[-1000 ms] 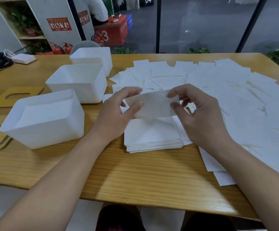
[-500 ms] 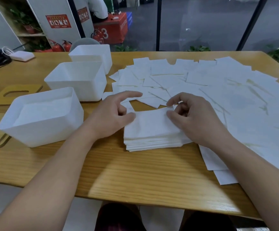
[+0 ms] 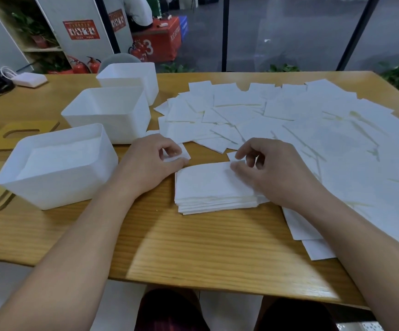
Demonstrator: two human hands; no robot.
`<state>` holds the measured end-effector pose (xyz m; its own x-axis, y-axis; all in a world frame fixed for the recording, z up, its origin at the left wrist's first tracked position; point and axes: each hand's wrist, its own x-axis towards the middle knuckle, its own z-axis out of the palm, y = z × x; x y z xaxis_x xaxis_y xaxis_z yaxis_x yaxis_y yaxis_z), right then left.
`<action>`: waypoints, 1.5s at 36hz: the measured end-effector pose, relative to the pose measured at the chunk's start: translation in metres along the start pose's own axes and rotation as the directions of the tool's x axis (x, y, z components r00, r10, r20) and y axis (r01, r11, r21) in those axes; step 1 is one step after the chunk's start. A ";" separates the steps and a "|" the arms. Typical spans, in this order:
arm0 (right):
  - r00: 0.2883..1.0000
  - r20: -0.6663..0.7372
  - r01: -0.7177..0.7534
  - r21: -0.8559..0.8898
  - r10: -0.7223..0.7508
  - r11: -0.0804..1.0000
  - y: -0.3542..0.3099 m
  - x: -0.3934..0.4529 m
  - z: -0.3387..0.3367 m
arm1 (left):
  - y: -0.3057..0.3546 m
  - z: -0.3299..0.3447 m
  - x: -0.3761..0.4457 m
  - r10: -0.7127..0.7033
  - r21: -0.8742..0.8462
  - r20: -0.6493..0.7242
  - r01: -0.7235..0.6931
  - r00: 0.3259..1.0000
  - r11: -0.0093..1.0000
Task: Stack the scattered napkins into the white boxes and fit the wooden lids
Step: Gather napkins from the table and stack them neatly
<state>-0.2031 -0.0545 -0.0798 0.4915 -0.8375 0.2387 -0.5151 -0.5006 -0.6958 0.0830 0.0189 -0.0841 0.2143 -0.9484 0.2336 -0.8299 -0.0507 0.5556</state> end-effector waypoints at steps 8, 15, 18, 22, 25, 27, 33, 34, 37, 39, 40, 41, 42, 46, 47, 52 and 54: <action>0.998 0.047 0.034 0.012 -0.035 0.999 -0.002 -0.001 0.004 | -0.001 0.002 0.003 0.050 0.130 -0.023 -0.046 0.998 0.990; 0.991 0.062 0.120 0.015 -0.121 0.993 -0.007 -0.003 0.001 | 0.007 0.003 0.000 0.077 -0.025 -0.142 -0.081 0.987 0.996; 0.975 0.128 0.177 0.033 -0.179 0.984 -0.013 -0.007 0.000 | 0.017 0.003 -0.003 0.083 -0.203 -0.206 -0.126 0.975 0.971; 0.953 0.220 0.193 0.080 -0.207 0.978 -0.020 -0.012 0.000 | 0.033 0.004 -0.011 0.130 -0.381 -0.182 -0.192 0.975 0.904; 0.940 0.271 0.185 0.098 -0.206 0.978 -0.024 -0.013 -0.001 | 0.038 0.008 -0.013 0.183 -0.453 -0.110 -0.213 0.977 0.866; 0.943 0.258 0.190 0.108 -0.212 0.976 -0.026 -0.014 -0.001 | 0.037 0.011 -0.013 0.231 -0.469 -0.038 -0.222 0.972 0.855; 0.981 0.117 0.149 0.071 -0.157 0.986 -0.022 -0.011 -0.001 | 0.037 0.011 -0.014 0.266 -0.528 0.080 -0.186 0.961 0.828; 0.984 0.097 0.146 0.070 -0.152 0.987 -0.022 -0.010 -0.001 | 0.037 0.011 -0.015 0.267 -0.533 0.078 -0.186 0.961 0.825; 0.988 0.037 0.150 0.074 -0.153 0.986 -0.023 -0.010 -0.001 | 0.037 0.010 -0.014 0.245 -0.529 0.036 -0.190 0.969 0.827; 0.986 -0.006 0.168 0.080 -0.169 0.982 -0.022 -0.010 -0.001 | 0.037 0.009 -0.012 0.224 -0.494 -0.015 -0.202 0.974 0.845; 0.984 -0.029 0.180 0.080 -0.179 0.980 -0.022 -0.011 -0.001 | 0.036 0.010 -0.011 0.208 -0.468 -0.046 -0.205 0.977 0.860; 0.980 -0.051 0.196 0.082 -0.193 0.977 -0.021 -0.011 0.000 | 0.034 0.010 -0.010 0.187 -0.438 -0.072 -0.200 0.980 0.876; 0.974 -0.073 0.219 0.085 -0.213 0.972 -0.021 -0.011 0.000 | 0.033 0.011 -0.009 0.167 -0.404 -0.090 -0.189 0.982 0.895; 0.953 -0.126 0.288 0.095 -0.275 0.953 -0.020 -0.011 -0.001 | 0.032 0.012 -0.009 0.152 -0.325 -0.065 -0.165 0.986 0.931; 0.951 -0.133 0.295 0.110 -0.280 0.949 -0.019 -0.010 -0.002 | 0.033 0.011 -0.009 0.155 -0.346 -0.055 -0.164 0.986 0.924; 0.940 -0.172 0.322 0.173 -0.294 0.931 -0.018 -0.008 -0.003 | 0.036 0.009 -0.010 0.156 -0.445 -0.110 -0.189 0.982 0.875; 0.946 -0.193 0.303 0.227 -0.262 0.925 -0.017 -0.006 -0.005 | 0.037 0.008 -0.012 0.135 -0.504 -0.136 -0.186 0.981 0.843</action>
<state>-0.2008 -0.0424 -0.0659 0.4646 -0.7028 0.5387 -0.1681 -0.6673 -0.7256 0.0450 0.0261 -0.0728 0.1686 -0.8950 0.4130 -0.4797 0.2915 0.8276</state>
